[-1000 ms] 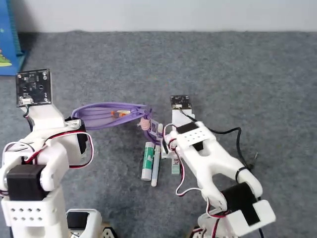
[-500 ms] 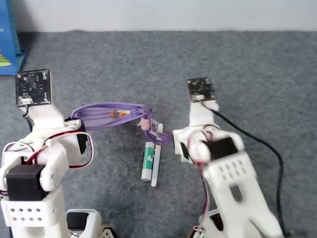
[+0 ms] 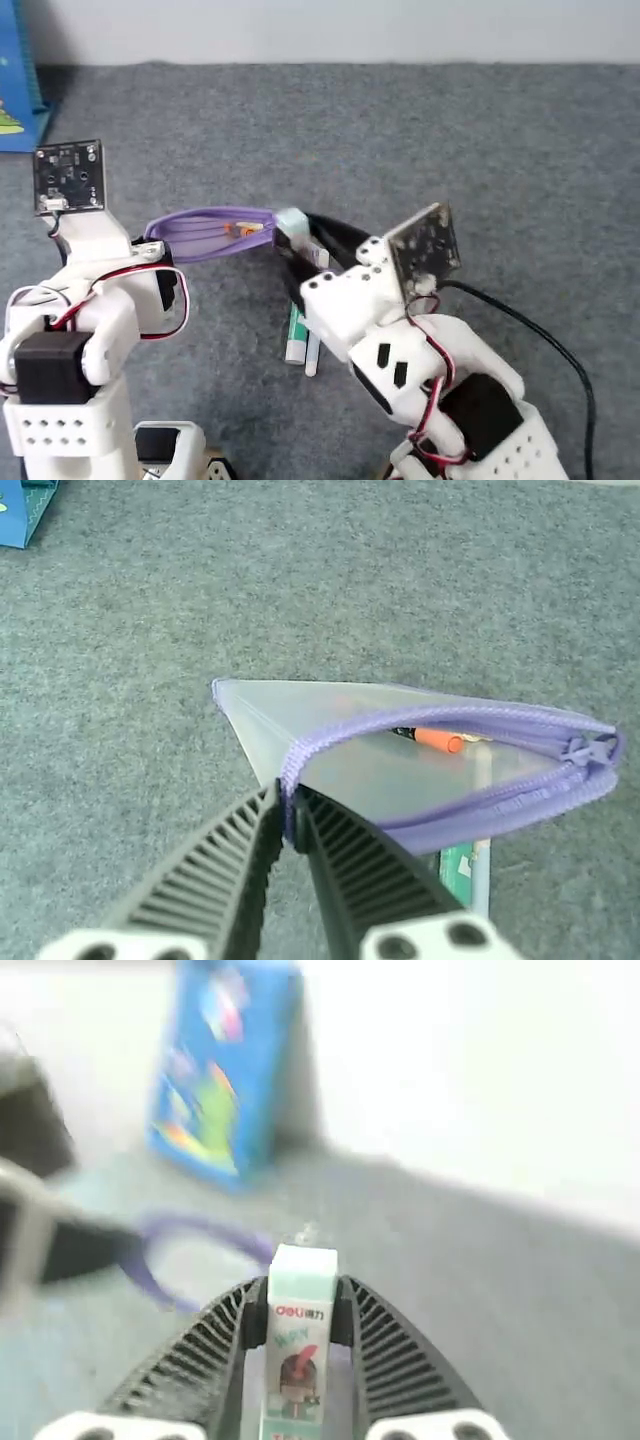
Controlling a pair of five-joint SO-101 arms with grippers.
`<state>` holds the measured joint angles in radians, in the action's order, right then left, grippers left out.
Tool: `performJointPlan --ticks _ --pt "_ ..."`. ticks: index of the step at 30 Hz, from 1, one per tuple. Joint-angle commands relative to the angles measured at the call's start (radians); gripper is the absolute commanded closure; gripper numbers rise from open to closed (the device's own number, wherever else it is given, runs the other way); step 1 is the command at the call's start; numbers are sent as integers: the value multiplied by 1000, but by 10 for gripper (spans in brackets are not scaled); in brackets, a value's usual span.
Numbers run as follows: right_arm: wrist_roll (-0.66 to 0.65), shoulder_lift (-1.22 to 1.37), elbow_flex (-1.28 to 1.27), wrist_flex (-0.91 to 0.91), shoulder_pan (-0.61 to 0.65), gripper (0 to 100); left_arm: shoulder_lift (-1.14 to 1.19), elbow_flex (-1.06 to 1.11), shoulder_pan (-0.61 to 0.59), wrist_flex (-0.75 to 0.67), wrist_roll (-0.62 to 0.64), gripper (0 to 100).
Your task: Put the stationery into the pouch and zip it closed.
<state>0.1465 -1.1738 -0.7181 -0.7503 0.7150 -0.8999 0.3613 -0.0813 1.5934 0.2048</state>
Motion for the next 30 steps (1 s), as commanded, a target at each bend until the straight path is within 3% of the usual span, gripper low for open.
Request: performJointPlan --ticks 1,7,12,21,30 --pt "-5 67 23 239 53 991 18 2 2 3 5 989" --pt "-3 266 21 553 93 991 18 2 0 3 5 989" --pt "-3 432 -6 690 97 991 18 2 0 3 5 989" --pt "-11 446 -328 1067 97 991 18 2 0 3 5 989" --pt "-6 460 -373 1118 130 989 18 2 0 3 5 989"
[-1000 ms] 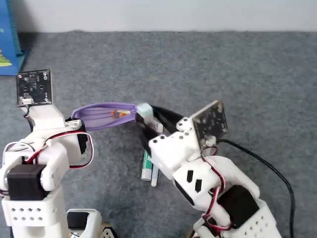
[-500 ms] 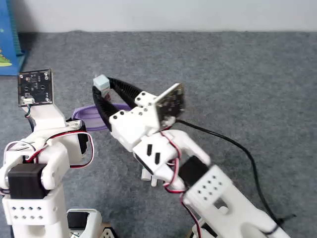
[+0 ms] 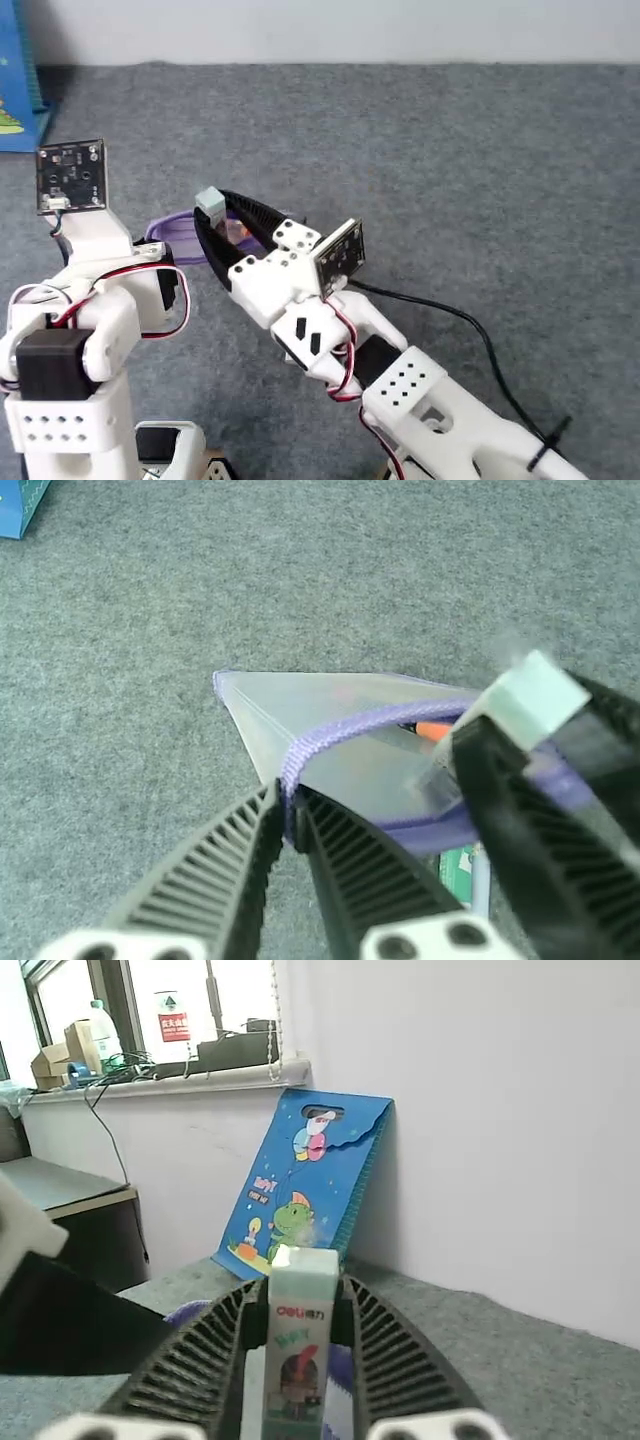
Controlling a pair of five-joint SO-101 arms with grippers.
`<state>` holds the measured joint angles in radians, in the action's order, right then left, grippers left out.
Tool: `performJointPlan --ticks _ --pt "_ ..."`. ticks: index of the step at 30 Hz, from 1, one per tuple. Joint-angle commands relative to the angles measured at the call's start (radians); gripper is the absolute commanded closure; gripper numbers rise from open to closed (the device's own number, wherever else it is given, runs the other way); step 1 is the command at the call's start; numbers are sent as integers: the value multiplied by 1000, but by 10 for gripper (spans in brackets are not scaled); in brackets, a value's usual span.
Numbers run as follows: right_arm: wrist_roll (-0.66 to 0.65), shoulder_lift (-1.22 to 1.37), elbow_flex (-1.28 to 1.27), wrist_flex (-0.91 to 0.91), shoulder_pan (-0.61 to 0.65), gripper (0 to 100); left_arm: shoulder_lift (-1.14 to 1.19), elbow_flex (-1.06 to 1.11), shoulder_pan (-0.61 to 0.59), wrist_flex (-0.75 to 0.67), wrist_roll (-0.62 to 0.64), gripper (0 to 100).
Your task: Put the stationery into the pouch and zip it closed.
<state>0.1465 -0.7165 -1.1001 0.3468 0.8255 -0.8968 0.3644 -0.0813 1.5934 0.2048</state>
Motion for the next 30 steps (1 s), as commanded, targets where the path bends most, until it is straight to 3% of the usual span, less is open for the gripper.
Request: performJointPlan --ticks 1,8,14,22,24,30 --pt "-6 1 9 15 21 983 15 -1 0 3 5 989" --pt "-11 -12 18 -48 24 766 15 -1 0 3 5 989" --pt "-11 -77 12 -53 19 835 15 -1 0 3 5 989" --pt "-3 -260 40 -321 1 922 15 -1 0 3 5 989" --pt "-3 -249 40 -317 -1 990 15 -1 0 3 5 989" --pt "-11 -145 40 -211 -4 968 15 -1 -2 3 5 989"
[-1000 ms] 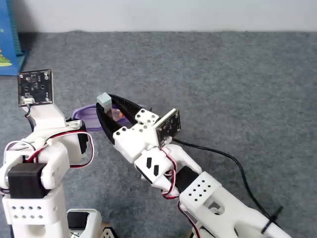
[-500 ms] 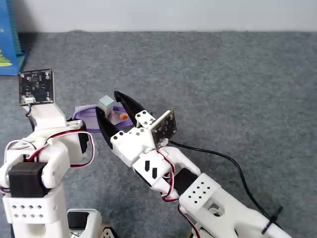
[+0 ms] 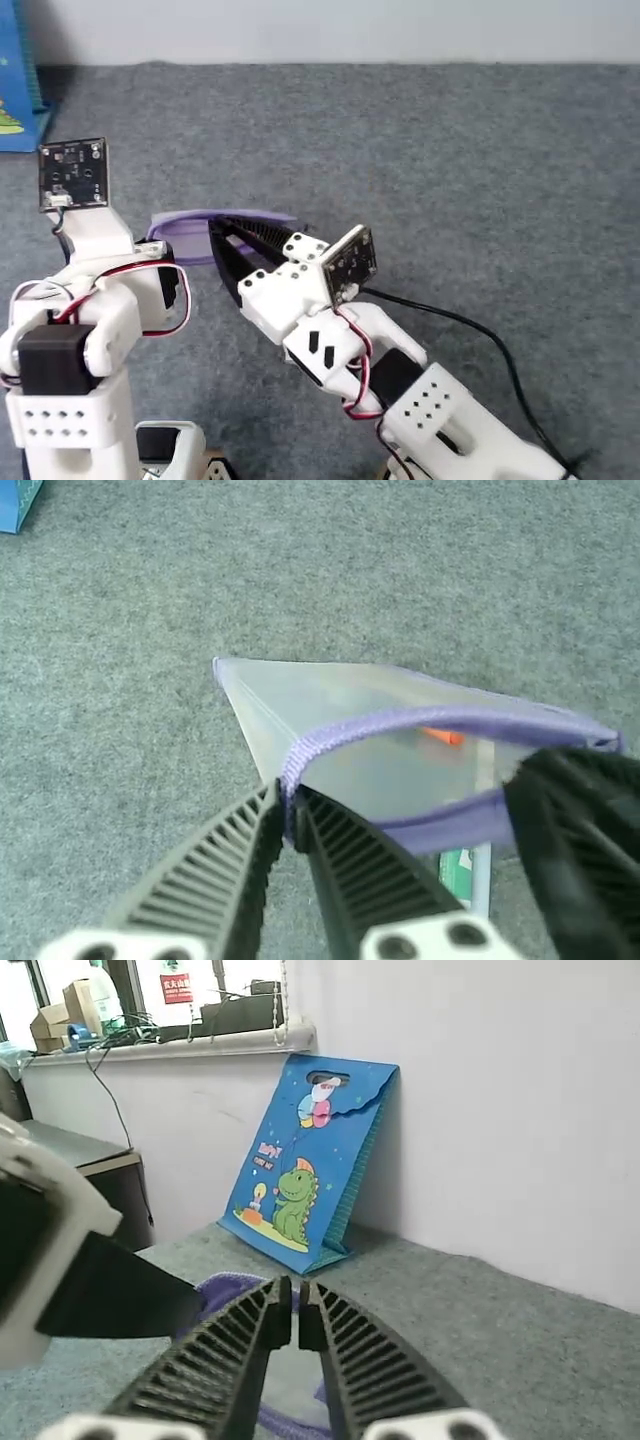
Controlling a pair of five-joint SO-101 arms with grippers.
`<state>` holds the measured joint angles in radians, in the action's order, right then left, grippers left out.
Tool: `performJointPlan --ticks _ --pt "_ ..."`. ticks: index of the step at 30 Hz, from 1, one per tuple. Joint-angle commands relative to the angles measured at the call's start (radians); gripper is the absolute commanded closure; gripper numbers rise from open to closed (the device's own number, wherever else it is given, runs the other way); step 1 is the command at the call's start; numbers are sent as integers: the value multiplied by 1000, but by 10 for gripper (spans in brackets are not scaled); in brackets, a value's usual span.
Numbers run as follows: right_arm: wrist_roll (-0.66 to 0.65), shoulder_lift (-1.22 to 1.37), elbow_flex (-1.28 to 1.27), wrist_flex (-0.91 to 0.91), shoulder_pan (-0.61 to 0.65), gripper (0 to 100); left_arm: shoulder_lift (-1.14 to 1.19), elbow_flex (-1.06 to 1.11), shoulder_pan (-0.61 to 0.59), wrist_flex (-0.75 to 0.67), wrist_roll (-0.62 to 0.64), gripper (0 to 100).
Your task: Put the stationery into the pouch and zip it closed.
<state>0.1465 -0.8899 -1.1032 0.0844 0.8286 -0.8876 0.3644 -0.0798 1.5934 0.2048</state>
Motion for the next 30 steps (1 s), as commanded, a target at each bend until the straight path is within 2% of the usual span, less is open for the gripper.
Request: performJointPlan --ticks 1,4,6,10,13,16,19,22,27,30 --pt "-11 33 43 58 -7 967 6 -1 -3 3 5 989" --pt "-2 -10 60 39 -35 967 6 4 -12 2 5 989" --pt "28 -73 86 -45 -79 967 6 2 -61 -5 5 989" --pt "130 -176 206 -427 -225 967 6 -1 -153 -5 6 989" --pt "222 -177 285 -668 -355 967 6 -1 -175 -6 6 989" --pt "233 -145 293 -806 -446 967 6 -2 -176 -6 6 989" --pt "232 -53 288 -909 -466 967 6 -2 -178 -6 6 989" --pt "236 93 292 -960 -458 952 6 -2 -178 -6 6 989" --pt "238 367 318 -921 -433 784 6 -2 -178 -5 6 989" --pt "238 516 381 -889 -433 742 6 -2 -178 -5 6 989"
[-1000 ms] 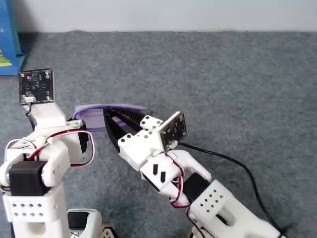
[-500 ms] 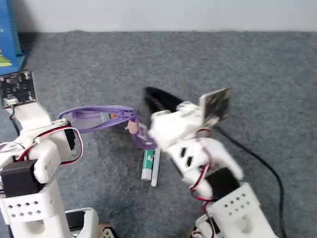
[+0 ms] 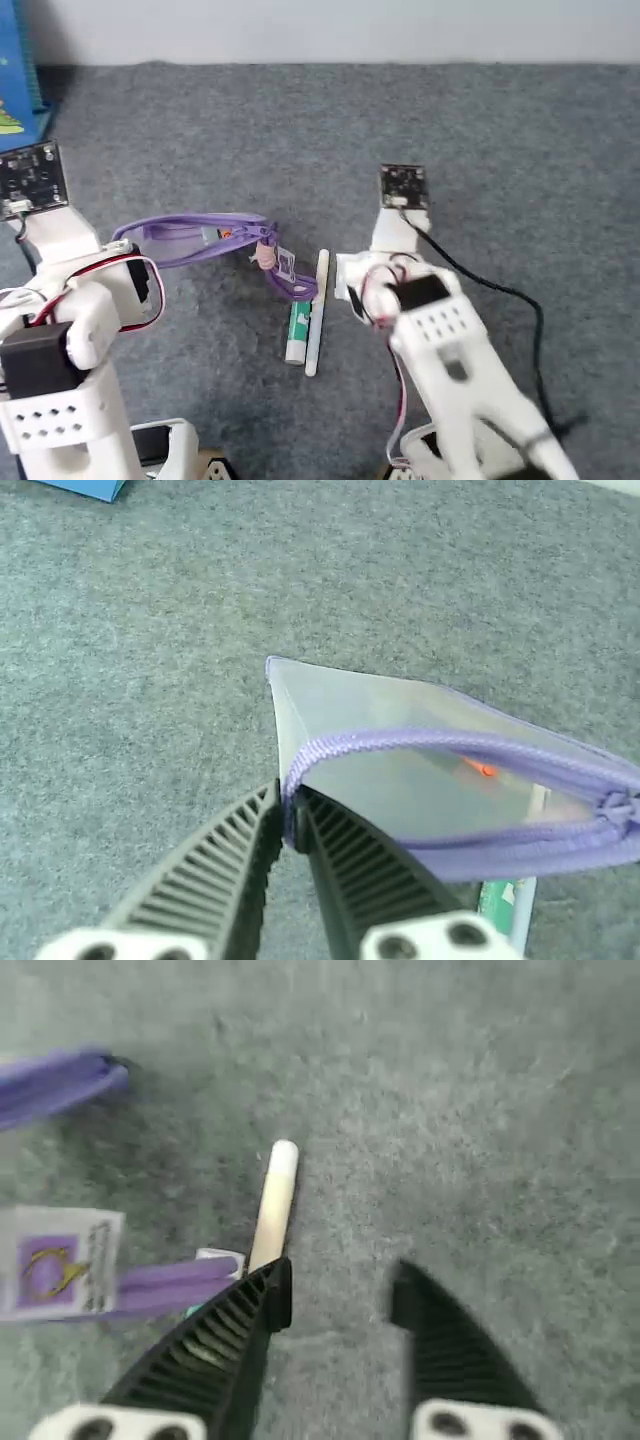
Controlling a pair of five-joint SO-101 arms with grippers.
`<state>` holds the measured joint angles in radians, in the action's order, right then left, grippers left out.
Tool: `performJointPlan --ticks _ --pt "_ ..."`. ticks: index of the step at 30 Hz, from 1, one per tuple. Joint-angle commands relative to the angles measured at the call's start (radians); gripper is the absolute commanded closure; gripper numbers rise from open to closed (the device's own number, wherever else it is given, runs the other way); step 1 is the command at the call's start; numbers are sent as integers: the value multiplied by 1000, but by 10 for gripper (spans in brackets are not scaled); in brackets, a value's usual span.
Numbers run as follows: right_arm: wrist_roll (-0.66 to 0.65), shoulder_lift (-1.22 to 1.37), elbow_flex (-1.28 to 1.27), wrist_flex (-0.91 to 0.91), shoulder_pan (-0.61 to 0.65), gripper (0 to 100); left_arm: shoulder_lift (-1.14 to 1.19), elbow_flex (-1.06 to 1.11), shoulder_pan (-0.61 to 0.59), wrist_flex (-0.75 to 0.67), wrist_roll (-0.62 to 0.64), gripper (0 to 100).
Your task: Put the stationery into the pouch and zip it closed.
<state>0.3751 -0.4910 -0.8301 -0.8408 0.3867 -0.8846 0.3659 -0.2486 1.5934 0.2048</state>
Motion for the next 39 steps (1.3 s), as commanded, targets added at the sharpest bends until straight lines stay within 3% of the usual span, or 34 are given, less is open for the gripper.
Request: performJointPlan --ticks 1,14,22,23,31,39 --pt "9 159 129 42 10 745 3 -4 -9 -5 6 989" --pt "9 595 388 191 81 780 3 1 -8 -5 5 989" --pt "3 759 468 188 65 960 3 2 -8 -5 5 989" --pt "3 759 468 185 50 994 3 2 -8 -5 5 989" --pt "-58 668 457 36 -65 991 3 2 -8 -5 5 989" --pt "-172 220 288 -28 -76 991 3 2 -6 -5 5 989"
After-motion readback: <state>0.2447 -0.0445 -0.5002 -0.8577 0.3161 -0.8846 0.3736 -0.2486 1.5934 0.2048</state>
